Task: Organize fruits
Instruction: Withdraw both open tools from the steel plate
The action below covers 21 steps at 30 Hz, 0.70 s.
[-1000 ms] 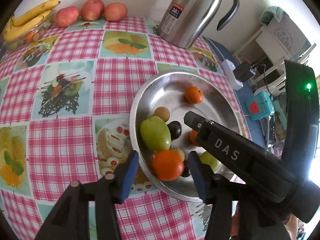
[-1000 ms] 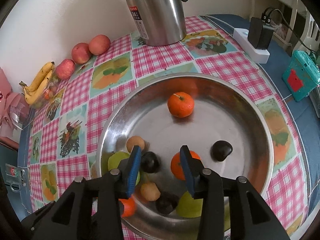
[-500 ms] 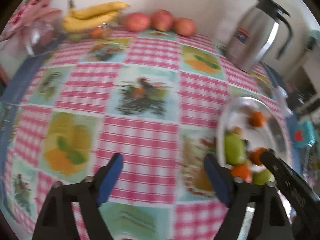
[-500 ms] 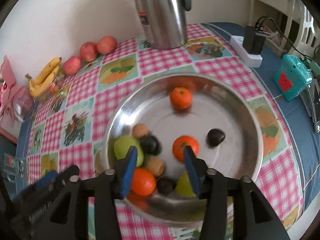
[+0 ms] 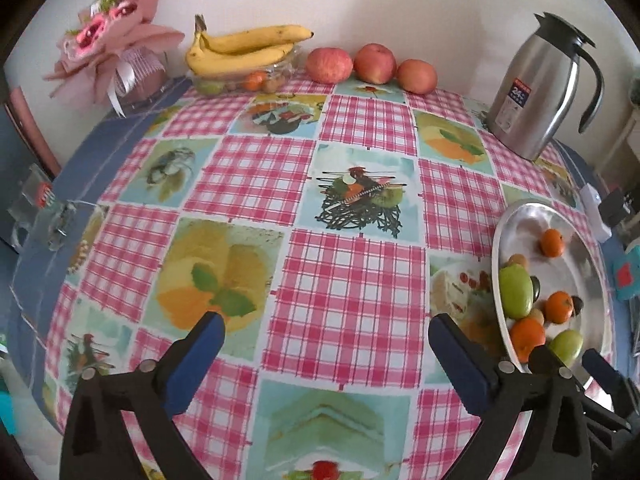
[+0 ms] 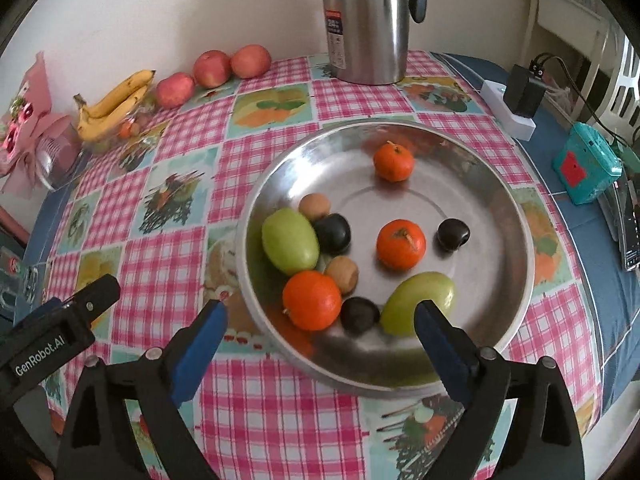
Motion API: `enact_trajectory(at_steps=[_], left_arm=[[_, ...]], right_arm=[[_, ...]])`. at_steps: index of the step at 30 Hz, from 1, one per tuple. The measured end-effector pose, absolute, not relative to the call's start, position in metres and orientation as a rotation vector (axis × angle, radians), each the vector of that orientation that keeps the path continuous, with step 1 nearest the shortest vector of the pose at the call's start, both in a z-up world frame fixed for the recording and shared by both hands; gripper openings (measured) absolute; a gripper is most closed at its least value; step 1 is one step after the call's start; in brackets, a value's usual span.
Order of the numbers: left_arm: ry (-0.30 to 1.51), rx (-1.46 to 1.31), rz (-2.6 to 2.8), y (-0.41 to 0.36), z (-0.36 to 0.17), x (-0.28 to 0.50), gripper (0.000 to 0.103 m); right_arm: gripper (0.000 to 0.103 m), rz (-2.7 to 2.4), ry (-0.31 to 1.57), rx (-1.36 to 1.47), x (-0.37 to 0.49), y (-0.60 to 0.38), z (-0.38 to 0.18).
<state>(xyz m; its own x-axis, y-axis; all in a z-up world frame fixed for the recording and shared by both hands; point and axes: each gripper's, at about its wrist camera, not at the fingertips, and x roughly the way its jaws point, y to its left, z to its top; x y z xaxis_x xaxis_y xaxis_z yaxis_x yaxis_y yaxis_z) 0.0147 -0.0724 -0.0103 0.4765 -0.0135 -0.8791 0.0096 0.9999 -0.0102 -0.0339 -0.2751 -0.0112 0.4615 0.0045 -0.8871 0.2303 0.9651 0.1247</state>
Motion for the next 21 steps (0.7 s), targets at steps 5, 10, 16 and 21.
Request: enact_trajectory(at_steps=[5,10,16,21], left_arm=[[1.077,0.042,0.032,-0.072,-0.006,0.005,0.103],[1.054,0.081,0.052,-0.075,-0.001,-0.003,0.103],[1.067,0.137,0.088,-0.079,-0.001,-0.006,0.103],[1.079,0.145,0.104,-0.077,-0.001,-0.007,0.103]], right_arm=[[0.095,-0.121,1.076,0.234,-0.043,-0.267,-0.006],[0.095,-0.128,1.061,0.235,-0.047,-0.268,-0.002],[0.095,-0.144,1.046,0.256,-0.052,-0.272,0.002],[0.095,-0.143,1.047,0.252,-0.051,-0.271,0.001]])
